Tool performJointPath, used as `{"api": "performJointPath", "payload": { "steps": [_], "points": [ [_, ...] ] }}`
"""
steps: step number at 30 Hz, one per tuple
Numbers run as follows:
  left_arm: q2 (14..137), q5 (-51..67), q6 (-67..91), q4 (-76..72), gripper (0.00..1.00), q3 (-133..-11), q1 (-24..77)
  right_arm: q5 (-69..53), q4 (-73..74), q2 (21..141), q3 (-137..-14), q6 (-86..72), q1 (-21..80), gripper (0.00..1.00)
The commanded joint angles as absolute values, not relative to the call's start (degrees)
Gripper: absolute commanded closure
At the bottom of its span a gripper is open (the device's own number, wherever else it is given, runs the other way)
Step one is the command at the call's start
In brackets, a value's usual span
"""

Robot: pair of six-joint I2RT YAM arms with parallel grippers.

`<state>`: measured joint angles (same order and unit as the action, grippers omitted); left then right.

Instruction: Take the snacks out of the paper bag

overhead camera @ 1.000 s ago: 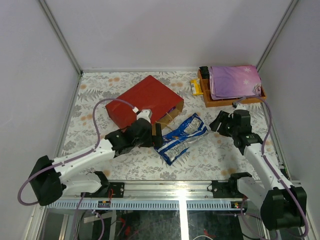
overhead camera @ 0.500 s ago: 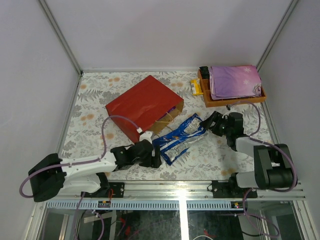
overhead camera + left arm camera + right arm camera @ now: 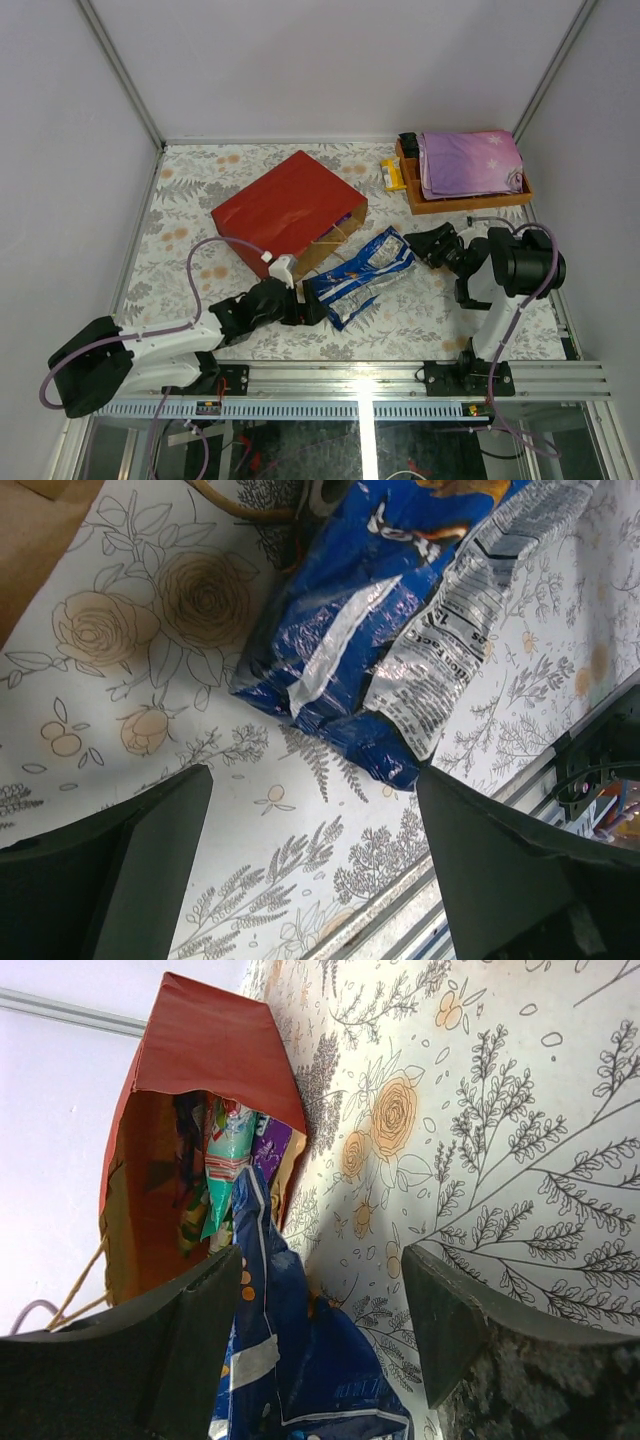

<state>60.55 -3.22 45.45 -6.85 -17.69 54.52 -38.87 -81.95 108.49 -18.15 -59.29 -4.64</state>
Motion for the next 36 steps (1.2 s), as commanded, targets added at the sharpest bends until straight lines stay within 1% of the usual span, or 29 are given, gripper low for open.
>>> {"api": "performJointPath", "payload": {
  "steps": [1,5,10,13,14,15,16,18,19,20,22,24,25,27,30,32,34,36],
  "points": [
    [63.05,0.11,44.52,-19.70,0.18,-15.04,52.63,-42.17,-96.70,111.04,-18.63,-63.19,-5.01,0.29],
    [66.33,1.92,45.85,-26.56,0.27,-13.19,51.95,-42.80,-96.67,112.53,-19.24,-64.00,-5.01,0.33],
    [71.83,1.96,46.04,-30.27,0.38,-14.55,51.90,-45.84,-97.11,114.38,-20.25,-65.10,-4.80,0.31],
    [74.06,2.22,44.63,-30.32,0.42,-17.50,51.77,-47.45,-97.03,114.01,-19.92,-65.03,-4.13,0.31],
    [74.71,2.43,44.17,-30.09,0.45,-18.61,51.74,-47.97,-97.03,113.73,-19.76,-64.98,-3.75,0.32],
    [75.21,2.65,43.80,-29.81,0.50,-19.67,51.69,-48.49,-97.04,113.32,-19.47,-65.01,-3.37,0.34],
    [75.62,2.96,43.44,-29.31,0.57,-20.63,51.74,-49.03,-96.92,112.78,-18.98,-64.99,-3.04,0.37],
    [75.88,3.04,43.00,-27.43,0.87,-22.54,51.76,-50.36,-95.83,110.78,-18.06,-64.75,-2.38,0.47],
    [75.58,2.92,42.94,-26.20,0.98,-23.21,51.62,-50.95,-94.65,109.58,-17.55,-64.41,-2.25,0.55],
    [75.05,2.87,42.79,-25.11,1.00,-23.82,51.64,-51.50,-93.16,107.40,-17.19,-64.05,-2.28,0.64],
    [72.49,2.44,42.28,-21.84,1.00,-24.84,51.56,-52.11,-88.37,103.14,-16.61,-62.63,-2.29,0.82],
    [68.89,1.29,41.47,-17.30,1.00,-26.14,51.48,-51.04,-80.63,96.85,-16.40,-59.44,-2.28,0.99],
    [66.87,0.37,41.03,-14.72,1.00,-27.03,51.42,-50.25,-75.71,92.55,-16.66,-57.27,-2.22,1.00],
    [62.36,-1.48,40.12,-8.48,1.00,-29.09,51.29,-47.18,-60.97,83.41,-18.09,-51.50,-2.21,1.00],
    [56.85,-3.13,38.97,0.64,1.00,-33.35,50.73,-37.30,-30.78,67.09,-23.85,-40.57,-1.57,1.00],
    [54.99,-2.86,38.26,4.96,1.00,-36.26,50.50,-30.42,-13.36,58.30,-28.88,-36.73,-0.61,1.00],
    [54.91,-2.31,37.39,8.49,1.00,-38.89,50.40,-24.21,-2.32,52.83,-33.96,-35.21,-0.11,1.00],
    [56.64,-1.43,36.75,10.99,1.00,-40.61,50.16,-19.54,5.80,50.46,-36.79,-33.75,-0.09,1.00]
  ]
}}
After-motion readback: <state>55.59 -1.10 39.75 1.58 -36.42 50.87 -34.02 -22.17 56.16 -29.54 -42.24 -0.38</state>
